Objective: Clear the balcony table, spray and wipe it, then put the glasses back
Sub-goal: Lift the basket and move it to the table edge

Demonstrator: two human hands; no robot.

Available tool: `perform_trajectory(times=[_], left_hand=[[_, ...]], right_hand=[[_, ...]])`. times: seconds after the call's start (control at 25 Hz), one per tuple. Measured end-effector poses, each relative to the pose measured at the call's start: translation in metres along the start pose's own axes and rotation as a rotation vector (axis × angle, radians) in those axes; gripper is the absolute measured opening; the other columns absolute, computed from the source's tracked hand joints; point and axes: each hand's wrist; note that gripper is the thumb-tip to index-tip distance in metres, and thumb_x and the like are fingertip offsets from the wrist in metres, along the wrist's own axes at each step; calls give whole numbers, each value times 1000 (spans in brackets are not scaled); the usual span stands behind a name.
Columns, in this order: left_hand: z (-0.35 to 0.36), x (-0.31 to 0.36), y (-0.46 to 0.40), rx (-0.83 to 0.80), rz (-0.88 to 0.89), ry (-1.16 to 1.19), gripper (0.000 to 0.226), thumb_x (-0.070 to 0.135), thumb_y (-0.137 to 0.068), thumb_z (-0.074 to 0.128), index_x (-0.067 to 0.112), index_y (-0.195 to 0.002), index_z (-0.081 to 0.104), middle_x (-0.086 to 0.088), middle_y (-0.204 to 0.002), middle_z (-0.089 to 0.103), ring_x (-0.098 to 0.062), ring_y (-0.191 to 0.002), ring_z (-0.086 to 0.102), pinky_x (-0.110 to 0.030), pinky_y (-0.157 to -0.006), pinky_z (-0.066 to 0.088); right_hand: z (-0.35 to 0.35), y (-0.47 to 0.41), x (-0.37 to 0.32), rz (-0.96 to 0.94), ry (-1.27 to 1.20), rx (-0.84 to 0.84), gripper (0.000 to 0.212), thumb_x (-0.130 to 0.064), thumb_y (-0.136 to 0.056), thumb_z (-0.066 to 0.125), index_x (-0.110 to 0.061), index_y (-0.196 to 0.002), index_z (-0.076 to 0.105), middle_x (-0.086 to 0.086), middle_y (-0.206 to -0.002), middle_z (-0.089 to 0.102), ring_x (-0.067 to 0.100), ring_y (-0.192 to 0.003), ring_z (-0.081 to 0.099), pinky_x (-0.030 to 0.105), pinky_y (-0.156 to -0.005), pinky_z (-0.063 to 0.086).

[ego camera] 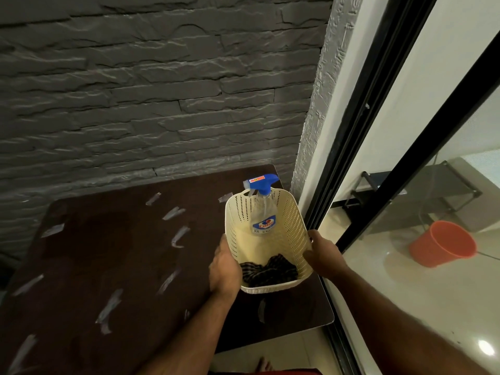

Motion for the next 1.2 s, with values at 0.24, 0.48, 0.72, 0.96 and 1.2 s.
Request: perform_trajectory(times=[0.24,0.48,0.72,0.96,1.2], left_hand=[[-1,-4,-7,-54,-24,-14,51,18,-92,38,33,-141,31,-2,-138,51,-30,-118,54,-43,-96,46],[-13,11,-14,100,170,-194,45,24,-88,59,27,-132,50,5,-131,53,-18,-119,50,-39,-95,40],[-15,21,-18,0,402,-54,21,24,-88,59,26,-107,68,9,-105,68,-9,-92,64,-32,-85,51],[-5,22,-27,-288,349,-124,23,28,-85,67,27,-108,68,9,-107,67,-6,-88,63,-24,-81,50],[37,32,-46,-648,359,-415,49,23,-78,74,15,-123,56,-6,-125,57,-23,-114,53,-35,-96,45]], right_hand=[[2,-2,-2,36,40,-1,52,-21,-85,62,-20,-133,42,2,-106,65,16,-82,65,36,-70,61],[-8,-16,-33,-131,60,406,45,-36,-88,65,-19,-128,54,7,-127,57,22,-115,51,38,-90,50],[-10,-35,-96,-153,-309,239,58,-25,-83,74,-17,-135,48,5,-127,59,14,-105,58,25,-76,52],[-21,-73,-120,-123,-341,-26,66,-17,-76,79,-22,-134,49,4,-127,63,24,-109,65,39,-83,57],[-3,-93,-116,-145,-136,-1,42,-25,-78,78,-22,-116,62,0,-109,69,17,-97,66,39,-88,55]])
Point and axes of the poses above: each hand's wrist, its own y-axis away from the middle knuckle, its own z-axis out of the palm, x = y × z
